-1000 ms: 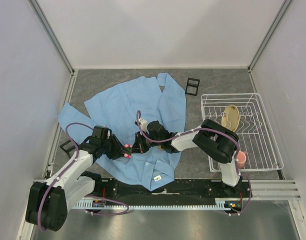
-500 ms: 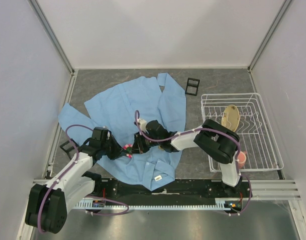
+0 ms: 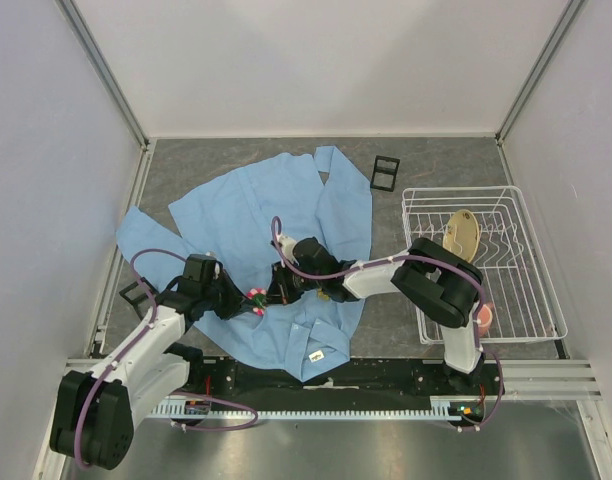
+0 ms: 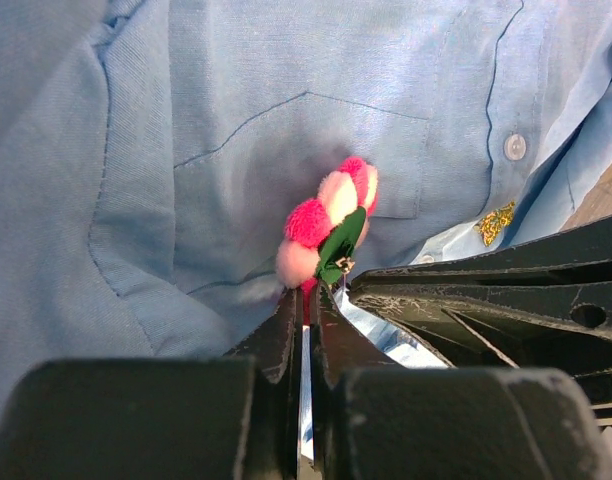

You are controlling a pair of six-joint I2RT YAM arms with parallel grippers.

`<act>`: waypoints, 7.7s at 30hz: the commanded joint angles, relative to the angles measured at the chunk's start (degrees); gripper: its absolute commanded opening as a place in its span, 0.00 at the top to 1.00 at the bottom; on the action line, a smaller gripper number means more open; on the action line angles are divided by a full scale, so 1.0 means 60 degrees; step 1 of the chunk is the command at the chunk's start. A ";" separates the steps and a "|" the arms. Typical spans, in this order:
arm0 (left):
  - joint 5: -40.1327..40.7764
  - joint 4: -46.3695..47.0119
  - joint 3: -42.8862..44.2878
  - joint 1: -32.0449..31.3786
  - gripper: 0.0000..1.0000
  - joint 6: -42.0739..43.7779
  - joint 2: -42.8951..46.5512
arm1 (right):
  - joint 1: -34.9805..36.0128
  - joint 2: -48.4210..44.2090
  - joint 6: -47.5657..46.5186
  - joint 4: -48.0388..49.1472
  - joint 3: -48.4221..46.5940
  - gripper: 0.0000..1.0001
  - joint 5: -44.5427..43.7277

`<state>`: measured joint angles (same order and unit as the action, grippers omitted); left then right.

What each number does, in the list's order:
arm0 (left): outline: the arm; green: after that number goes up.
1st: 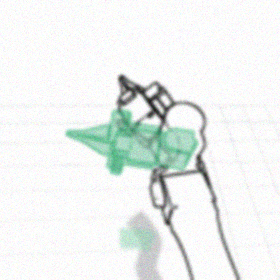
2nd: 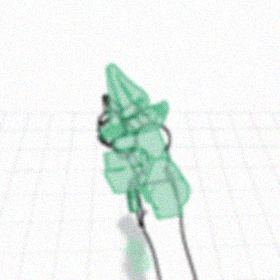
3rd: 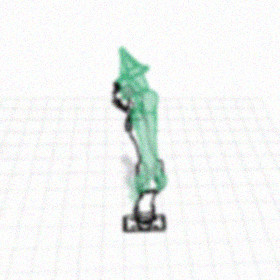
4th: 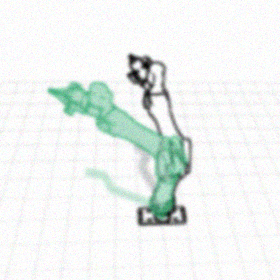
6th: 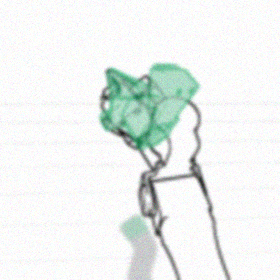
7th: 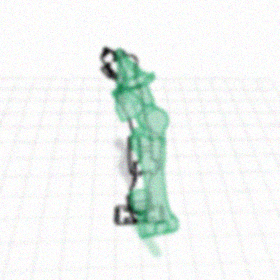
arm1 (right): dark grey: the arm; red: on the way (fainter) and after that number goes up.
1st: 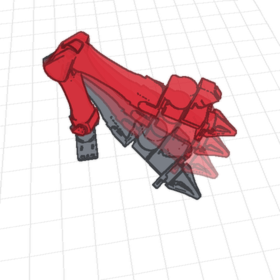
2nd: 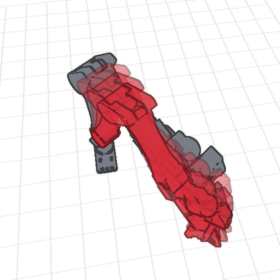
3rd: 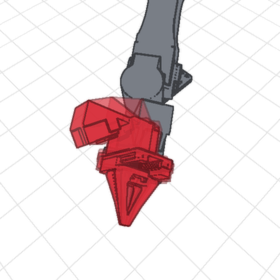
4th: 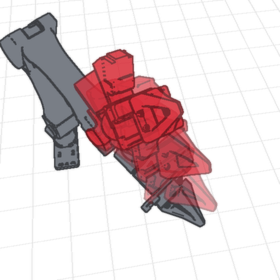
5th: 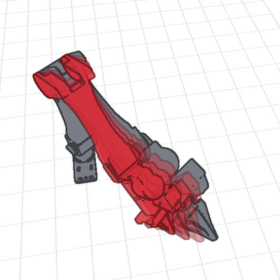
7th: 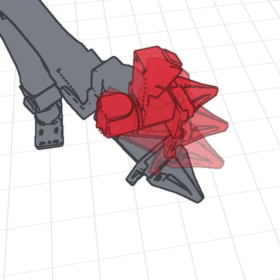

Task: Remove the brooch from the garment
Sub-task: Remove the brooch from the clothes.

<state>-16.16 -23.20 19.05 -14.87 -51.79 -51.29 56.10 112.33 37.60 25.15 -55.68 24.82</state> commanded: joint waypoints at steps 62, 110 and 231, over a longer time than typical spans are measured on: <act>-0.1378 0.0161 0.1205 -0.0070 0.98 0.0824 0.0081 | 0.0875 0.1214 -0.2268 -0.2433 -0.1867 1.00 -0.2012; 0.0218 -0.1318 0.0868 -0.0187 0.69 0.0077 0.0768 | 0.0582 -0.0075 -0.1448 0.1332 0.0330 0.68 -0.1573; -0.0602 -0.0557 0.0546 -0.0363 0.98 0.0371 0.0110 | 0.1169 0.0511 -0.2183 0.3174 0.0535 1.00 -0.1986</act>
<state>-14.00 -29.56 22.00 -16.40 -49.01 -50.26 63.77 114.06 19.70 42.78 -49.84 10.24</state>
